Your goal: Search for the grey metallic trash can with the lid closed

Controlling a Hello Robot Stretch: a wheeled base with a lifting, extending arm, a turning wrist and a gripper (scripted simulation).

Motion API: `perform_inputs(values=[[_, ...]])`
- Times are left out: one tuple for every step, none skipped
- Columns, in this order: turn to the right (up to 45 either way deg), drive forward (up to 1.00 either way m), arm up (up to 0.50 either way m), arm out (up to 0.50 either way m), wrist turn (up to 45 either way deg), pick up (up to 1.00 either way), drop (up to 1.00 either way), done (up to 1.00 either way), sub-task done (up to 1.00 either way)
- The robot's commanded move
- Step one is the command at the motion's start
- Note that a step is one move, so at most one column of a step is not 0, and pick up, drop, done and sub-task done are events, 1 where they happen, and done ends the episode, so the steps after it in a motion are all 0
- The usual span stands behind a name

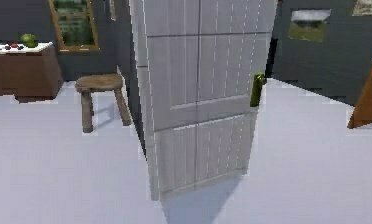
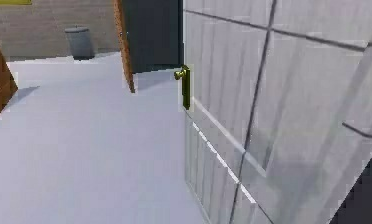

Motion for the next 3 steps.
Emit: perform_inputs(values=[[45.0, 0.0, 0.0, 0.0, 0.0, 0.0, 0.0, 0.0, 0.0], [18.0, 0.0, 0.0, 0.0, 0.0, 0.0, 0.0, 0.0, 0.0], [0.0, 1.0, 0.0, 0.0, 0.0, 0.0, 0.0, 0.0, 0.0]])
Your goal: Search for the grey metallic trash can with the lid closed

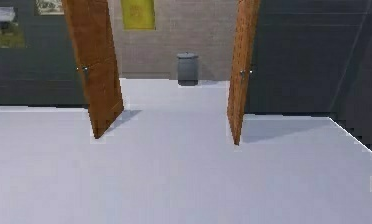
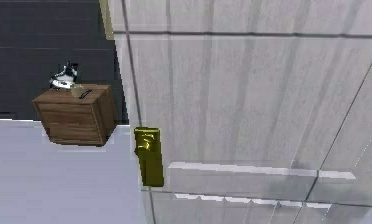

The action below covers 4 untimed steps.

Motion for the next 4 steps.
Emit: perform_inputs(values=[[3.0, 0.0, 0.0, 0.0, 0.0, 0.0, 0.0, 0.0, 0.0], [-3.0, 0.0, 0.0, 0.0, 0.0, 0.0, 0.0, 0.0, 0.0], [0.0, 1.0, 0.0, 0.0, 0.0, 0.0, 0.0, 0.0, 0.0], [0.0, 0.8, 0.0, 0.0, 0.0, 0.0, 0.0, 0.0, 0.0]])
